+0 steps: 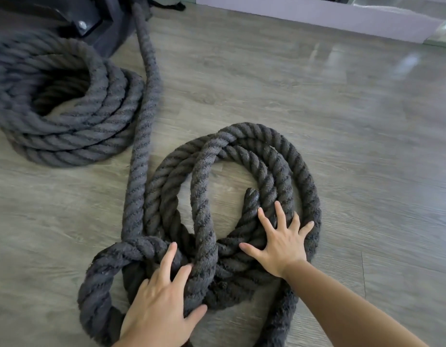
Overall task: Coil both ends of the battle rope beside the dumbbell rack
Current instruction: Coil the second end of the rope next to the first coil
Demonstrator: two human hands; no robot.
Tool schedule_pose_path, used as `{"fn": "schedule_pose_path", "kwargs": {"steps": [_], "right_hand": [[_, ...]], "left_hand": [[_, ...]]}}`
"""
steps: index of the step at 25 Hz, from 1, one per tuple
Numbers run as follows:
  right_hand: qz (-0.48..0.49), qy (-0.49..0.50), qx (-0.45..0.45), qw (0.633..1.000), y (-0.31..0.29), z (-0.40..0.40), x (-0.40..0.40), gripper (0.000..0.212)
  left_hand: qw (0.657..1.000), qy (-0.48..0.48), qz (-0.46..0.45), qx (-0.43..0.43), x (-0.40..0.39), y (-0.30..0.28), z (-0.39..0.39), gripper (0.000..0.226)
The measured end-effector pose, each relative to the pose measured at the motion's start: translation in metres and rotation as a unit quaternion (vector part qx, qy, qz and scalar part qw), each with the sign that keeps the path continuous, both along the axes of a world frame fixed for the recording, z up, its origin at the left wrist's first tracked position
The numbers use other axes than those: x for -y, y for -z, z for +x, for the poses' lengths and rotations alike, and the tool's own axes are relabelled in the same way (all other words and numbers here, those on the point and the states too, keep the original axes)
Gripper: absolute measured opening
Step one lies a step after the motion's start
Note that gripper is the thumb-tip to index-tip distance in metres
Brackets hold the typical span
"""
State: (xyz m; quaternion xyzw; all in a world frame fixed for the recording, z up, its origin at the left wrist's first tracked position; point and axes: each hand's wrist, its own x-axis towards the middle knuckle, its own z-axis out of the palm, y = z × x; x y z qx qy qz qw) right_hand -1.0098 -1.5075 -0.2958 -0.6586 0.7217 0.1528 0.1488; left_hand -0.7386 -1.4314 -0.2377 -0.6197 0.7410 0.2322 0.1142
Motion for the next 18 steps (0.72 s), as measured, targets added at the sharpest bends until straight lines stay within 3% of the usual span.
{"fn": "schedule_pose_path", "kwargs": {"steps": [6, 9, 13, 15, 18], "right_hand": [[0.027, 0.010, 0.034, 0.999, -0.007, 0.005, -0.002, 0.099], [0.023, 0.111, 0.064, 0.991, -0.020, 0.025, -0.029, 0.096], [0.084, 0.405, 0.144, 0.899, -0.031, 0.056, -0.055, 0.126], [0.089, 0.431, 0.156, 0.884, -0.028, 0.068, -0.051, 0.140], [0.079, 0.414, 0.131, 0.897, -0.021, 0.074, -0.045, 0.157]], "left_hand": [[0.999, -0.024, -0.016, 0.013, -0.007, -0.008, -0.010, 0.080], [0.999, -0.021, -0.035, 0.025, -0.010, -0.006, -0.013, 0.078], [0.997, -0.025, -0.072, 0.025, -0.011, -0.001, -0.013, 0.078], [0.995, -0.018, -0.093, 0.024, -0.012, 0.002, -0.013, 0.078], [0.994, -0.014, -0.106, 0.022, -0.011, 0.007, -0.010, 0.078]]}}
